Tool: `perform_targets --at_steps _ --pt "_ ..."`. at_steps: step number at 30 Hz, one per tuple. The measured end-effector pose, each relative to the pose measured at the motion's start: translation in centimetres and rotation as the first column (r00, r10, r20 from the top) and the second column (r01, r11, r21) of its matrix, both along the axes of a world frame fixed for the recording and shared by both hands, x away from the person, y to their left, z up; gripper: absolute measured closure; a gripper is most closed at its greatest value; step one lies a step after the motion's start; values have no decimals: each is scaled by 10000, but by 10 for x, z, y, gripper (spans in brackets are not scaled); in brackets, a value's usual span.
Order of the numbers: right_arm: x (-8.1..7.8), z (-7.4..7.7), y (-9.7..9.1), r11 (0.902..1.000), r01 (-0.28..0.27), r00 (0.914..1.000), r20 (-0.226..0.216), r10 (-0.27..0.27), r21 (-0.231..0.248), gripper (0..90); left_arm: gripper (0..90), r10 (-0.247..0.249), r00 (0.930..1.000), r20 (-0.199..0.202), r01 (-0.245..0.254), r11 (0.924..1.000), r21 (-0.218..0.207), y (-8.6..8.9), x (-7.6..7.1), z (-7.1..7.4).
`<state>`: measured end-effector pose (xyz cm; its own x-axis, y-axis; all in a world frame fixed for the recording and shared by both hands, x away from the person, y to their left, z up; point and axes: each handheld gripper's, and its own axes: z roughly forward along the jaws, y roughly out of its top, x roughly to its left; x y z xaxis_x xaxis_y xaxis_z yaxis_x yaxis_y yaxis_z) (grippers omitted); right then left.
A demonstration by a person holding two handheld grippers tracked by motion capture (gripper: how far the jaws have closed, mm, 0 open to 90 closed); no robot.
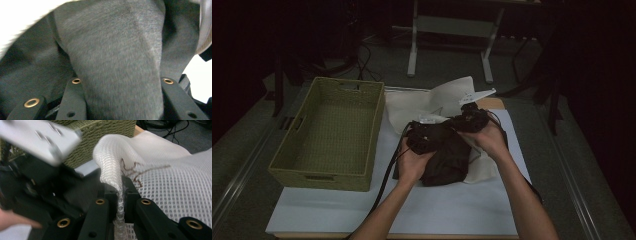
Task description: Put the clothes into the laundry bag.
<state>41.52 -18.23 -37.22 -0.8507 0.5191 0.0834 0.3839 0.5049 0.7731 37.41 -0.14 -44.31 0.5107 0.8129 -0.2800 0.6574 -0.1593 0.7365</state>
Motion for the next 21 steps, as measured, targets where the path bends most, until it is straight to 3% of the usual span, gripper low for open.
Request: perform_targets --at_steps 3,4,5,9,11,14,18,21 --pt "-2 3 0 9992 -33 10000 -48 35 400 856 612 495 9980 399 -492 9988 -67 7 -2 5" --pt "-2 3 0 9992 -33 10000 -48 35 400 856 612 495 9980 399 -492 9988 -67 7 -2 5" --pt "-2 6 -1 9969 -54 9995 -290 77 779 857 611 510 9981 352 -503 9986 -187 7 -1 4" --pt "-1 10 0 9951 -29 9992 -389 68 986 857 601 120 9999 99 -120 9999 -44 -7 1 -7" --pt "-1 10 1 9978 101 9995 -298 -82 658 857 585 93 9998 -187 -92 9999 86 -13 4 -17" --pt "1 5 0 9994 334 9992 -198 -333 54 856 501 -229 9953 -938 228 9997 -26 -12 9 -23" --pt "3 -1 -4 9989 442 9988 -204 -444 -128 855 392 -458 9922 -1157 472 9989 86 -6 7 -17" --pt "4 -4 -6 9986 522 9982 -287 -524 -102 852 302 -464 9952 -859 467 9989 23 7 -7 -4"
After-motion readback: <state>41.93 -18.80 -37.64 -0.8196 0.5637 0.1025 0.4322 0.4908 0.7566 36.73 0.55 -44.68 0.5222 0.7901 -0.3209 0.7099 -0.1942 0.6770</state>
